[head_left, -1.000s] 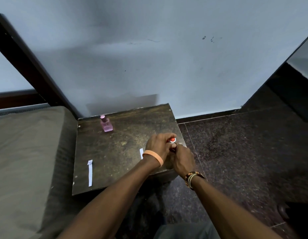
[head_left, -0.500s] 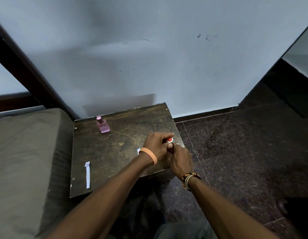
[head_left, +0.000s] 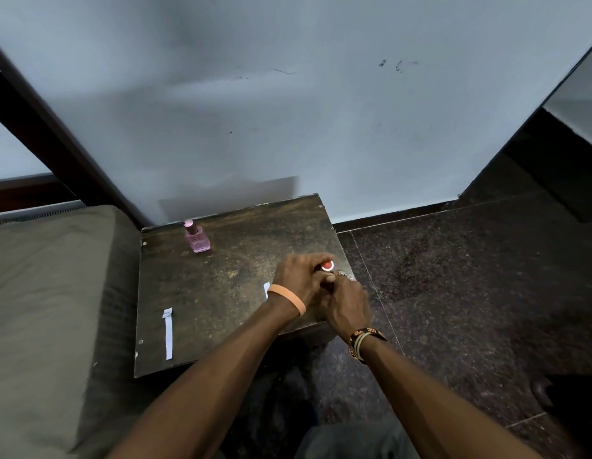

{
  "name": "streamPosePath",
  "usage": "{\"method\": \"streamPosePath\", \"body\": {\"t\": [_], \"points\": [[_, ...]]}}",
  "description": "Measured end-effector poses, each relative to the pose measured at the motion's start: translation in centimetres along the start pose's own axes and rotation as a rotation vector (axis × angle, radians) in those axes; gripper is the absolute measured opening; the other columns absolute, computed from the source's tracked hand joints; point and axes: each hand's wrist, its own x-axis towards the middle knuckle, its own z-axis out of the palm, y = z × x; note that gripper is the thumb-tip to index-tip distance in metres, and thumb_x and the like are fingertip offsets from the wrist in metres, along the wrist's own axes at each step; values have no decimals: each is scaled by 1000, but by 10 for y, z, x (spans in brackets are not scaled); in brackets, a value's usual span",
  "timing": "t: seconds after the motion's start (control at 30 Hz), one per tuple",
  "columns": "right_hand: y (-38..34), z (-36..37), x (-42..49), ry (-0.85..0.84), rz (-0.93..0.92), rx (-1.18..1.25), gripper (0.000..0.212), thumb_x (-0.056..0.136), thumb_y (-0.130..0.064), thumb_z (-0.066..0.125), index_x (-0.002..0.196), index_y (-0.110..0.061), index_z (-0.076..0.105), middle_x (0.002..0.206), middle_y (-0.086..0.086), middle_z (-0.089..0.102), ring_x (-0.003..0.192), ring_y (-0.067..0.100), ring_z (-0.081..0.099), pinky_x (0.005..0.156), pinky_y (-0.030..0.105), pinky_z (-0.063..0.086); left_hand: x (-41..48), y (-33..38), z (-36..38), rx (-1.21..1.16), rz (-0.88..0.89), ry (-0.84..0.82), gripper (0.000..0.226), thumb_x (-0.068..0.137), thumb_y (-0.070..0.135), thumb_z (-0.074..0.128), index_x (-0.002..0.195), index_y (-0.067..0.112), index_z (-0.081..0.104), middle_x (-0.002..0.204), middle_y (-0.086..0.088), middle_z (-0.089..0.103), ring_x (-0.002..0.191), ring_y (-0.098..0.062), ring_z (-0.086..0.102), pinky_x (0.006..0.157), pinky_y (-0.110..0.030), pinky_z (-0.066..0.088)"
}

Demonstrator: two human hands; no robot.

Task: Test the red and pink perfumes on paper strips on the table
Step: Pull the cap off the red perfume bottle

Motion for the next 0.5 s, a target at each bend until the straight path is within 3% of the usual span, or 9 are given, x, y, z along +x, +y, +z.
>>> {"method": "streamPosePath", "body": {"t": [0.1, 0.27, 0.4, 0.5], "points": [[1, 1, 1, 3, -10, -9, 10, 87, -12, 56, 96, -11, 62, 89, 10, 69, 81, 31, 65, 68, 39, 53, -1, 0, 2, -33, -43, 79, 36, 71, 19, 80, 106, 20, 72, 103, 0, 73, 95, -15, 69, 88, -28, 52], [2, 2, 0, 6, 6, 26, 12, 90, -21, 59, 99, -12, 61, 87, 7, 68, 78, 28, 65, 67, 38, 53, 2, -2, -1, -20, 36, -59, 43, 79, 9, 71, 120, 19, 64, 115, -4, 69, 107, -17, 64, 96, -30, 49], [2, 0, 1, -4, -4, -12, 12, 89, -15, 56, 98, -9, 61, 91, 10, 68, 81, 30, 65, 68, 38, 52, 2, -2, -1, 10, 23, 7, 32, 77, 11, 74, 108, 18, 71, 106, -2, 73, 98, -17, 68, 90, -31, 52], [4, 2, 1, -7, -10, -15, 10, 88, -13, 57, 96, -10, 61, 89, 10, 69, 80, 29, 65, 67, 37, 52, -2, -2, 1, -9, 26, 57, 38, 72, 16, 78, 109, 18, 71, 104, -3, 73, 95, -18, 69, 88, -33, 54]]}}
